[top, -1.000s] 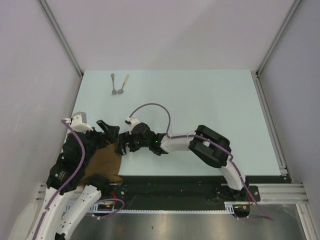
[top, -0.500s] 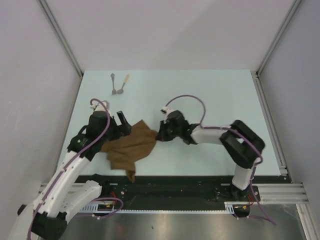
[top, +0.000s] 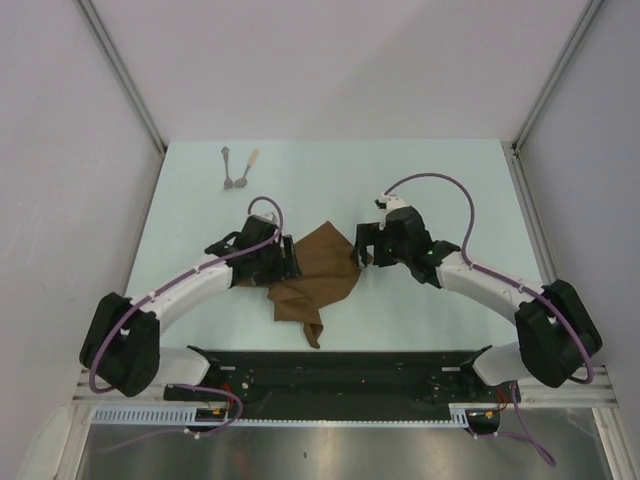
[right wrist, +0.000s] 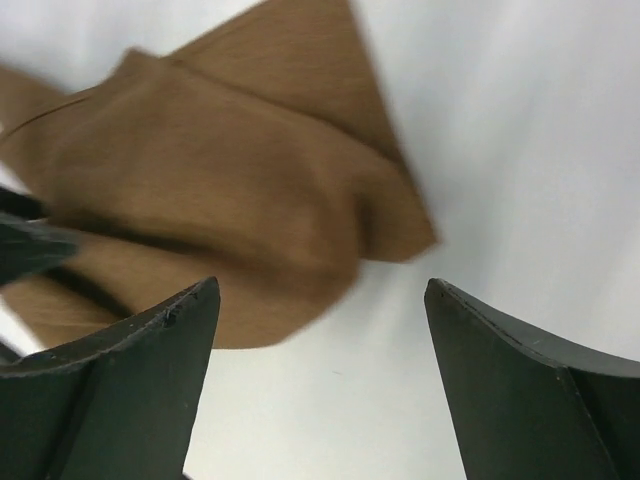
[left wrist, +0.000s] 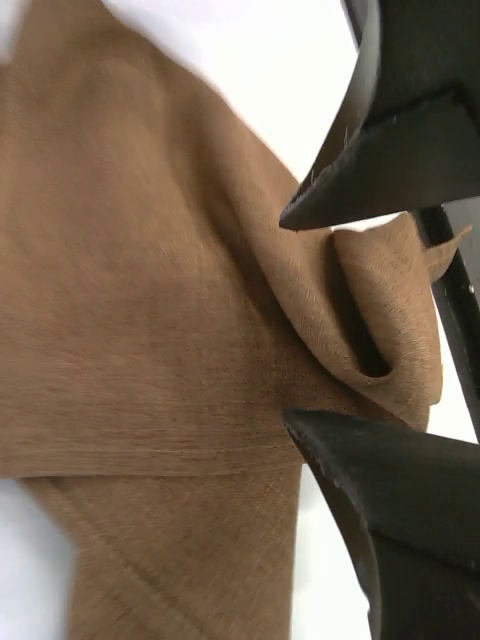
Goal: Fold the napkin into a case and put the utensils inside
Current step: Move the crumpled napkin to the corner of the board, then pick up the crumpled napkin from the center of the board.
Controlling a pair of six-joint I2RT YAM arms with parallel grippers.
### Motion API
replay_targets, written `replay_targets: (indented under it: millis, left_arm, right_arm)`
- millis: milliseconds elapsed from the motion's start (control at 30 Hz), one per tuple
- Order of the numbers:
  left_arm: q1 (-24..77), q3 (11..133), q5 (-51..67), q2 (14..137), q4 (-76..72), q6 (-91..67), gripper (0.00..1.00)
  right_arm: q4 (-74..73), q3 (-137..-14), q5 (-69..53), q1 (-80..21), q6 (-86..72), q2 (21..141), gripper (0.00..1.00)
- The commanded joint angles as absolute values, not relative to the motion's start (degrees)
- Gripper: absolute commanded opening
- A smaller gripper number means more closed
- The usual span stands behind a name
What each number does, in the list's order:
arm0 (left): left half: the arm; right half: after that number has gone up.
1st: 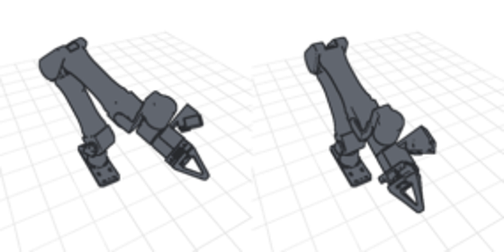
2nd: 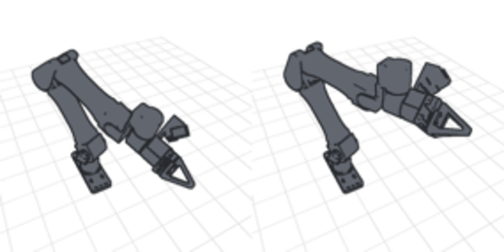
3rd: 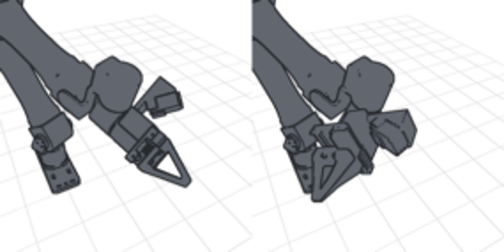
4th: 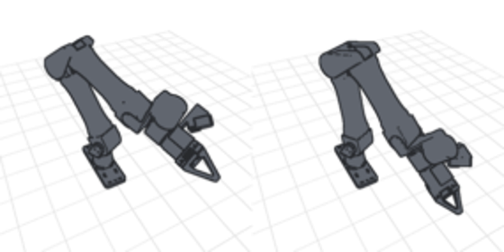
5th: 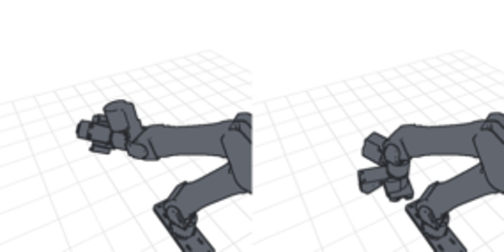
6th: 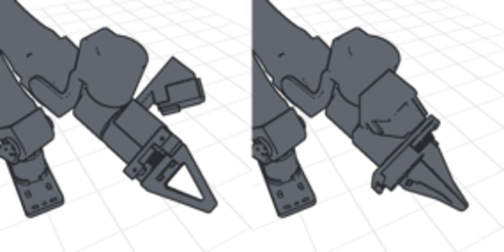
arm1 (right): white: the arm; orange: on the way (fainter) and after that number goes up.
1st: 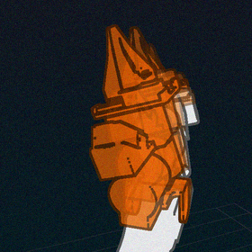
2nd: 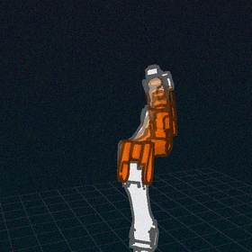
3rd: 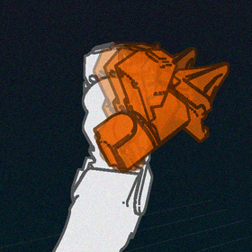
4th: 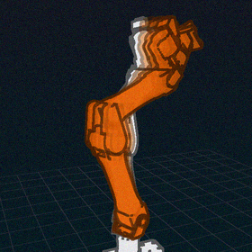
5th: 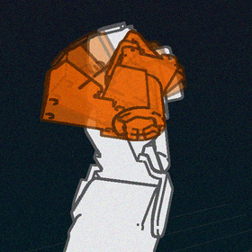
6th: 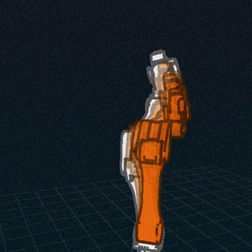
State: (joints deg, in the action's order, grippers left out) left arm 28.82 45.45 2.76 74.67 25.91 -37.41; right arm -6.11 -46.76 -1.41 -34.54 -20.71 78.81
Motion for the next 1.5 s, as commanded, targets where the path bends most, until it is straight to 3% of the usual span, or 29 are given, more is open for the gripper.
replay_targets:
  millis: [0, 167, 333, 433, 533, 567, 633, 700, 733, 767, 867, 900, 1167, 1333, 1467]
  left_arm:
    - [31.6, 43.7, -3.4, 72.7, 26.2, -40.9, 0.75]
    - [31.5, 37.5, -8.2, 60.5, 27.9, -42.2, 0.82]
    - [31.4, 36.1, -3.2, 60.8, 27.9, -42.8, 0.78]
    - [31.3, 35.8, -1.7, 63.2, 27.0, -42.3, 0.66]
    - [31.3, 35.8, -1.2, 64.3, 26.3, -41.6, 0.45]
    - [31.3, 35.8, -1.1, 64.2, 26.2, -41.4, 0.34]
    - [31.2, 36.0, -1.1, 63.4, 26.0, -41.2, 0.22]
    - [31.2, 37.0, -1.2, 61.9, 26.3, -40.4, 0.00]
    - [31.2, 37.5, -1.1, 61.4, 26.3, -39.9, 0.00]
    - [31.3, 39.2, -0.4, 60.8, 26.4, -38.1, 0.00]
    - [31.3, 44.4, 2.3, 58.3, 27.6, -33.9, 0.00]
    - [31.3, 46.0, 2.8, 57.2, 27.9, -32.8, 0.00]
    - [31.3, 70.0, 7.2, 46.6, 31.2, -23.6, 0.00]
    - [31.2, 82.1, 16.9, 42.3, 28.0, -21.1, 0.00]
    - [31.3, 92.7, 17.9, 43.2, 30.0, -20.5, 0.00]
  right_arm:
    - [0.7, -49.7, -7.8, -41.5, -20.9, 83.1, 0.88]
    - [9.1, -46.9, -10.9, -53.4, -17.0, 89.2, 0.90]
    - [15.8, -46.1, -11.0, -57.0, -16.0, 94.7, 0.89]
    - [15.4, -46.8, -11.6, -57.3, -17.1, 96.9, 0.81]
    - [16.1, -44.9, -11.5, -59.1, -17.8, 96.6, 0.77]
    - [16.1, -44.4, -11.6, -60.3, -17.9, 96.5, 0.73]
    - [15.8, -43.0, -9.5, -61.5, -18.9, 95.4, 0.66]
    - [14.9, -42.1, -6.6, -62.4, -19.9, 94.0, 0.54]
    - [12.3, -42.3, -5.5, -62.4, -20.6, 92.3, 0.50]
    - [10.5, -42.5, -4.2, -62.4, -21.0, 91.2, 0.34]
    - [0.4, -44.6, 2.8, -62.4, -19.3, 84.2, 0.05]
    - [-3.7, -45.5, 6.6, -62.5, -18.5, 81.9, 0.03]
    - [-34.2, -65.4, 18.5, -62.8, -8.2, 58.8, 0.00]
    - [-40.7, -79.9, 15.4, -69.2, -0.4, 54.1, 0.00]
    - [-43.3, -88.8, 14.8, -76.7, 3.4, 54.7, 0.00]
